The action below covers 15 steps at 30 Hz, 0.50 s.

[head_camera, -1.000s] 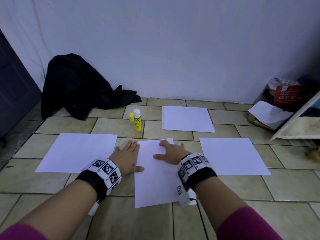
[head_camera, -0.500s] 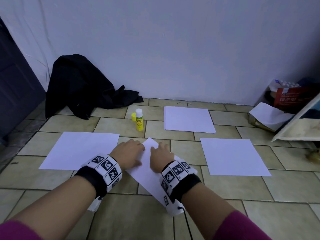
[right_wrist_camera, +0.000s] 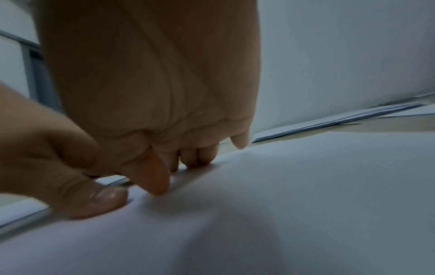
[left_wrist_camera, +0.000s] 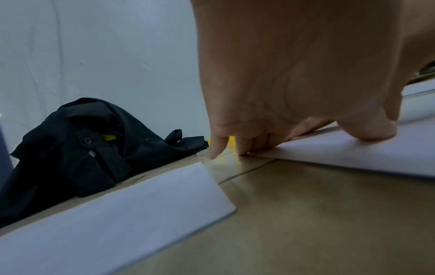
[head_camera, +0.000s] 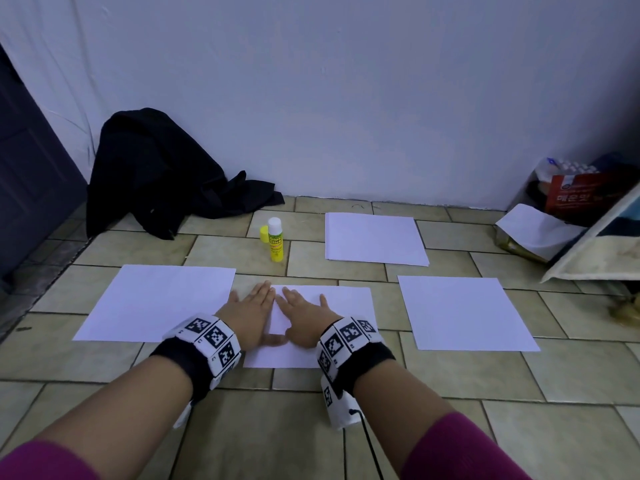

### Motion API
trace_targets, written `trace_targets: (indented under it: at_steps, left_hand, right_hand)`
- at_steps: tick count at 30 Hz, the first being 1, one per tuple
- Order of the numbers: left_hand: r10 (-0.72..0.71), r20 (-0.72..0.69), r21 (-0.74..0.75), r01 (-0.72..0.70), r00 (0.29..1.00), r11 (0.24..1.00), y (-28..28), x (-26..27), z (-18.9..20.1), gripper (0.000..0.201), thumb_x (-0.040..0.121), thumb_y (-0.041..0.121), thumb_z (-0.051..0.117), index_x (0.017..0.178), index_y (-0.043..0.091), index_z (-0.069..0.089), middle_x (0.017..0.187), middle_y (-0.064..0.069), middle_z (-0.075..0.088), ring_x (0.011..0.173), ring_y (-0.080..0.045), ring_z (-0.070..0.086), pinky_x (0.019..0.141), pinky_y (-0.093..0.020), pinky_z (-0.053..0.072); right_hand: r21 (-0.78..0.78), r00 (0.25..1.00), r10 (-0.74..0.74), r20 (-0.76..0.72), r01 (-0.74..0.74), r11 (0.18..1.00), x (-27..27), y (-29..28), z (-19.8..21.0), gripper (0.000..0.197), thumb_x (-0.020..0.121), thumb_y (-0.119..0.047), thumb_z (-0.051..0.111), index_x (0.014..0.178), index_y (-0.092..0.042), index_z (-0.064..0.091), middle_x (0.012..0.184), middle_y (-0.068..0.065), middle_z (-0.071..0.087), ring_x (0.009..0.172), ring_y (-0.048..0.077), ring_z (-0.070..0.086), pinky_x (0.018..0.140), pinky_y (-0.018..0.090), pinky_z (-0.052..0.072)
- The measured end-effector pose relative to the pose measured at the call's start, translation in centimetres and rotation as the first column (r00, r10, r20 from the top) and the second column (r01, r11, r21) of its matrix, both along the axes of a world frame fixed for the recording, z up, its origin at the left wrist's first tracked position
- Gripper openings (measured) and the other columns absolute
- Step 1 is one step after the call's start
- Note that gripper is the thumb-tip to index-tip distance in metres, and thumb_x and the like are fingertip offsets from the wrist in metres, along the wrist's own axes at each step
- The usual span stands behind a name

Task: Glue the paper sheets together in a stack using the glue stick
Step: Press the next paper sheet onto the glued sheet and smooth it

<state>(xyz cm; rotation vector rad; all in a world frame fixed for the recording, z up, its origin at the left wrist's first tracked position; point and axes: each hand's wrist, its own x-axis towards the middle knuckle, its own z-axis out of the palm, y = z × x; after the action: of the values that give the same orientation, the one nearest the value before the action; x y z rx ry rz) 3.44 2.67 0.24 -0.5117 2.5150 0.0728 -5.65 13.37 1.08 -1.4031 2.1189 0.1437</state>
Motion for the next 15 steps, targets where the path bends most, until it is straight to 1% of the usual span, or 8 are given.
trace_targets:
  at_steps: [1,2,3,6,10,12,15]
  left_hand:
    - [-0.004,0.006,-0.009,0.004,1.000,1.000,0.0,0.0,0.0,0.101,0.090,0.068,0.036,0.151,0.004,-0.014,0.159,-0.009,-0.020,0.148,-0.016,-0.013,0.119,-0.048,0.006]
    - [-0.003,0.009,-0.009,0.004,1.000,1.000,0.0,0.0,-0.1,0.101,0.090,0.068,0.035,0.150,0.005,-0.015,0.159,-0.008,-0.021,0.148,-0.016,-0.013,0.119,-0.048,0.006]
    - [-0.002,0.010,-0.004,0.002,1.000,1.000,0.0,0.0,-0.2,0.101,0.090,0.068,0.035,0.150,0.005,-0.015,0.159,-0.008,-0.021,0.148,-0.016,-0.014,0.119,-0.049,0.006]
    - [0.001,0.002,0.020,-0.001,1.000,1.000,0.0,0.2,-0.2,0.100,0.091,0.067,0.035,0.150,0.005,-0.017,0.158,-0.007,-0.023,0.147,-0.015,-0.015,0.119,-0.050,0.005]
    - [-0.022,0.003,0.012,0.022,1.000,1.000,-0.2,0.4,-0.1,0.101,0.090,0.069,0.033,0.150,0.006,-0.018,0.158,-0.007,-0.024,0.147,-0.015,-0.016,0.119,-0.051,0.005]
    - [-0.025,0.007,0.007,0.025,1.000,1.000,-0.3,0.4,-0.1,0.101,0.090,0.069,0.033,0.150,0.006,-0.018,0.158,-0.007,-0.024,0.147,-0.015,-0.016,0.119,-0.051,0.004]
    - [-0.043,0.028,-0.011,0.044,0.999,0.999,-0.2,0.4,0.5,0.101,0.089,0.071,0.033,0.151,0.007,-0.013,0.159,-0.007,-0.020,0.148,-0.014,-0.012,0.118,-0.052,0.003]
  right_hand:
    - [0.010,1.000,-0.020,0.002,0.020,1.000,-0.5,0.3,0.0,0.068,0.101,-0.026,0.036,0.153,-0.017,-0.006,0.160,-0.003,-0.014,0.147,0.010,-0.009,0.117,0.053,-0.007]
    - [0.018,0.998,-0.053,0.014,0.053,0.998,-1.1,0.7,0.1,0.066,0.101,-0.021,0.033,0.153,-0.018,-0.006,0.160,-0.004,-0.013,0.147,0.009,-0.008,0.116,0.053,-0.008]
    - [0.028,0.995,-0.094,0.030,0.093,0.995,-1.8,1.3,0.1,0.064,0.101,-0.022,0.031,0.153,-0.019,-0.007,0.160,-0.005,-0.013,0.147,0.009,-0.008,0.116,0.053,-0.008]
    - [0.074,0.975,-0.217,0.051,0.213,0.974,-4.3,3.5,0.1,0.063,0.102,-0.033,0.027,0.153,-0.020,-0.008,0.160,-0.006,-0.013,0.148,0.011,-0.004,0.116,0.053,-0.010]
    - [0.097,0.937,-0.348,0.028,0.343,0.934,-7.3,6.7,0.2,0.066,0.102,-0.047,0.025,0.153,-0.021,-0.008,0.159,-0.008,-0.015,0.148,0.014,-0.001,0.116,0.053,-0.006]
    - [0.089,0.930,-0.368,0.009,0.366,0.927,-7.8,7.7,0.3,0.074,0.099,-0.053,0.031,0.153,-0.021,-0.008,0.160,-0.007,-0.015,0.148,0.015,0.003,0.116,0.053,-0.005]
    - [0.053,0.937,-0.347,-0.039,0.349,0.936,-7.4,7.6,0.2,0.095,0.089,-0.056,0.052,0.153,-0.016,-0.006,0.161,-0.004,-0.009,0.148,0.014,0.006,0.116,0.052,-0.004]
